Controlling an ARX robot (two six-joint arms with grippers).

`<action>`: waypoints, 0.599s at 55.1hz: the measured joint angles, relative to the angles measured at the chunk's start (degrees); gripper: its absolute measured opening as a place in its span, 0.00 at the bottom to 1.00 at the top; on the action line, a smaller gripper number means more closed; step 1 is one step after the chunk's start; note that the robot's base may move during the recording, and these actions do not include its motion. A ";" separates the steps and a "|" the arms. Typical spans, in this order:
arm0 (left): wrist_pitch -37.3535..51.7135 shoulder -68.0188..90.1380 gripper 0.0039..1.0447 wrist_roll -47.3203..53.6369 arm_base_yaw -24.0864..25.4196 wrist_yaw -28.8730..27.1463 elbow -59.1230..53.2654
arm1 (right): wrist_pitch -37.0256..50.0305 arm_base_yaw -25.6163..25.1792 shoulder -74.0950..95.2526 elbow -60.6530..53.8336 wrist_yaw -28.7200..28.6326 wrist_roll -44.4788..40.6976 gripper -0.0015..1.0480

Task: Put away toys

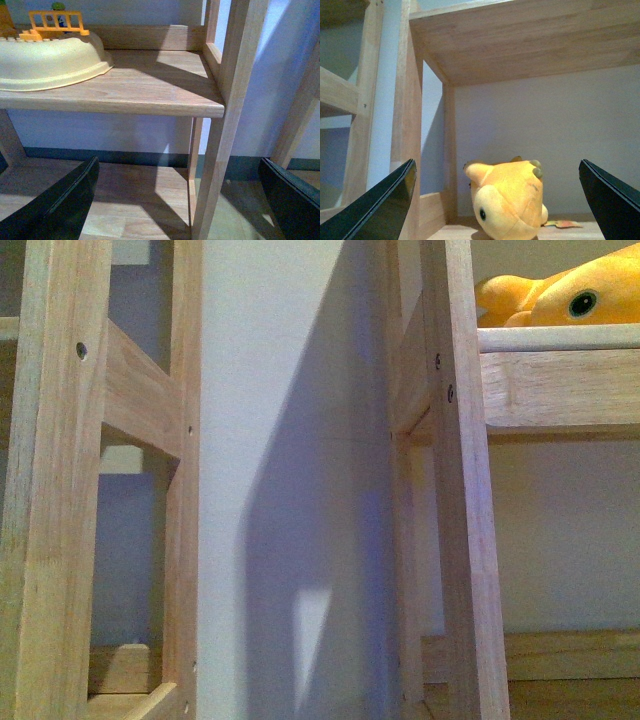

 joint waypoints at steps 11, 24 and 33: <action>0.00 0.00 0.94 0.00 0.00 0.00 0.00 | 1.99 1.86 -7.63 -12.28 9.51 -1.55 0.94; 0.00 0.00 0.94 0.00 0.00 0.00 0.00 | -0.87 5.27 -15.74 -26.34 14.60 -1.60 0.94; 0.00 0.00 0.94 0.00 0.00 -0.02 0.00 | -6.01 9.25 -21.38 -34.47 17.53 -1.31 0.94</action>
